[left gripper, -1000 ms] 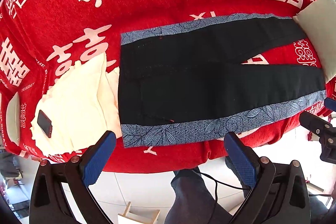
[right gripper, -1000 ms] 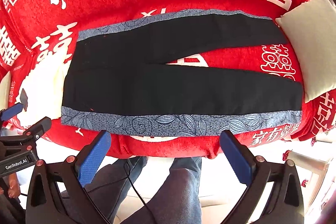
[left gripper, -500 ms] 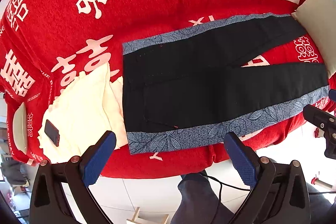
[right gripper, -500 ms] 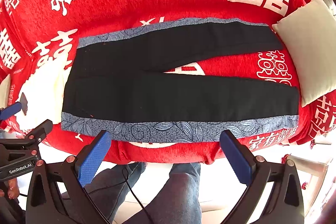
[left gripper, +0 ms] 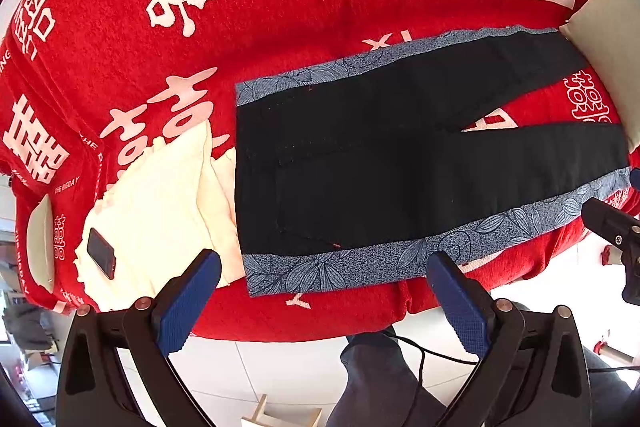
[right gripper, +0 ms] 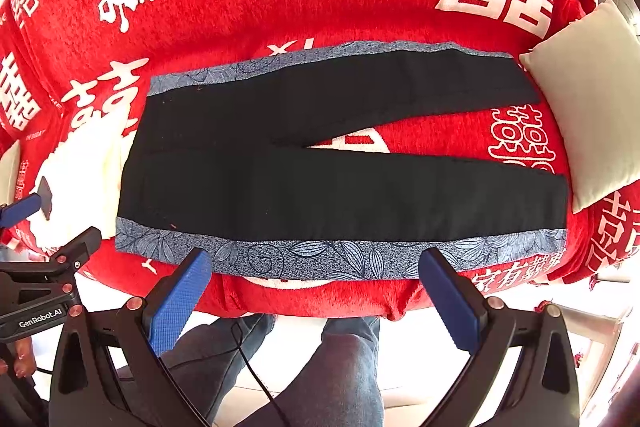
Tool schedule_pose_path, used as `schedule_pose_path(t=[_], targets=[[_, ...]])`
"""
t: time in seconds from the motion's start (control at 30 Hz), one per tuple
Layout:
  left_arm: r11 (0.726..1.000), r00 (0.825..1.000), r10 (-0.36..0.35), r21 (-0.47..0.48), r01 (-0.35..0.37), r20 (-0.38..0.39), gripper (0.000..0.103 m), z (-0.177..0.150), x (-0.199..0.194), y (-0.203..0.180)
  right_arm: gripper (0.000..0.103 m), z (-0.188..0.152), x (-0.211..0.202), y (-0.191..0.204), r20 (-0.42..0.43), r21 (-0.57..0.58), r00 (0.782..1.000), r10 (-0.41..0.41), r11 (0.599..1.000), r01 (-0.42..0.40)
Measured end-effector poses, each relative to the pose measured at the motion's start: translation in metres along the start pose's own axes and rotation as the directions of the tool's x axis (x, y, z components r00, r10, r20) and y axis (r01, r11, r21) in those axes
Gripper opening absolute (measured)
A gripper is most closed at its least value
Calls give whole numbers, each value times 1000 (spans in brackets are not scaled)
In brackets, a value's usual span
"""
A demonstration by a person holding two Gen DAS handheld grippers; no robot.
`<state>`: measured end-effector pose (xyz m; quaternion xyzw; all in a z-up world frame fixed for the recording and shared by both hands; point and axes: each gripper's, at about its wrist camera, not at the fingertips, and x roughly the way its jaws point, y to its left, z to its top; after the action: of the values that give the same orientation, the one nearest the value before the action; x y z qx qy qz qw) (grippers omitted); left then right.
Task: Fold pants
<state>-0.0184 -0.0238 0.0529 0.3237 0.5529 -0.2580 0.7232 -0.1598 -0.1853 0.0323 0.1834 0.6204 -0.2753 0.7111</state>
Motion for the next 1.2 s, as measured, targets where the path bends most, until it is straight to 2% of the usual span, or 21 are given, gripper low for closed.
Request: schedule_pose_path(t=[0.5,0.67,0.77,0.93,1.03,1.2], targets=[[1000,1000,9,-28,-9,-23,103,1,4,-7,103,2,8,-6,-19,-17,1000,19,1000,-19],[994,999,-22,-107,18,-45,103,6,6,-10,103,5,15,-16,-41,-40,998,41,998,-43],[988,999,-10,-157,3,-41,103,8,2,-16,103,8,19,-26,-55,-55,997,62,996,-65],[962,998,-38,-271,25,-40,103,5,3,-21,103,10,29,-33,-81,-142,993,81,986,-92],[953,997,-39,-301,17,-65,103,-2,11,-26,103,8,38,-36,-97,-174,992,82,980,-98],[953,996,-70,-300,49,-61,103,-13,32,-25,103,-2,60,-38,-124,-142,989,79,985,-96]])
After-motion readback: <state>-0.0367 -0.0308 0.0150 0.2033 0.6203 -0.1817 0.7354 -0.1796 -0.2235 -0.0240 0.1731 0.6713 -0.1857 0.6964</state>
